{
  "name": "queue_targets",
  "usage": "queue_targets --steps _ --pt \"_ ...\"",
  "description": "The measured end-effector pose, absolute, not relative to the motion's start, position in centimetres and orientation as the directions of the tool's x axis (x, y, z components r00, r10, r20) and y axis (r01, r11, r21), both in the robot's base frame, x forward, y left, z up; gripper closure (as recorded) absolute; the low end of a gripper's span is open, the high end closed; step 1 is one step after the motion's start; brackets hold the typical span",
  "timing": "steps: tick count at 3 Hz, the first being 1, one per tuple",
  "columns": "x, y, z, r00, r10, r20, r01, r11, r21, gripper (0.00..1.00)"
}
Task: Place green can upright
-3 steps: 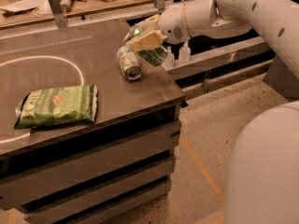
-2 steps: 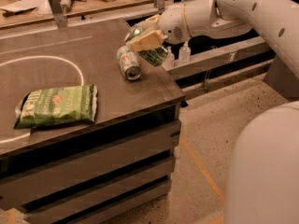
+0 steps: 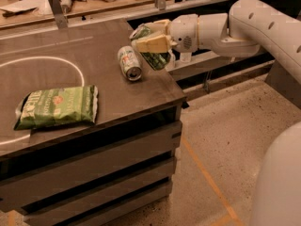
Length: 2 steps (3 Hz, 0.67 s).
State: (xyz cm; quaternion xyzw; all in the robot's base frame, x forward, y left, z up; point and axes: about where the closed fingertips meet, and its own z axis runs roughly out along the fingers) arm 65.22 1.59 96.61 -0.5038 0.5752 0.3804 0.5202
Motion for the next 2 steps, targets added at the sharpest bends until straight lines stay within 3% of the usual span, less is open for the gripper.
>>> queue_targets --steps 2 --pt "63.45 -0.6 97.49 0.052 -0.052 -0.997 -0.976 0.21 -0.062 1.0"
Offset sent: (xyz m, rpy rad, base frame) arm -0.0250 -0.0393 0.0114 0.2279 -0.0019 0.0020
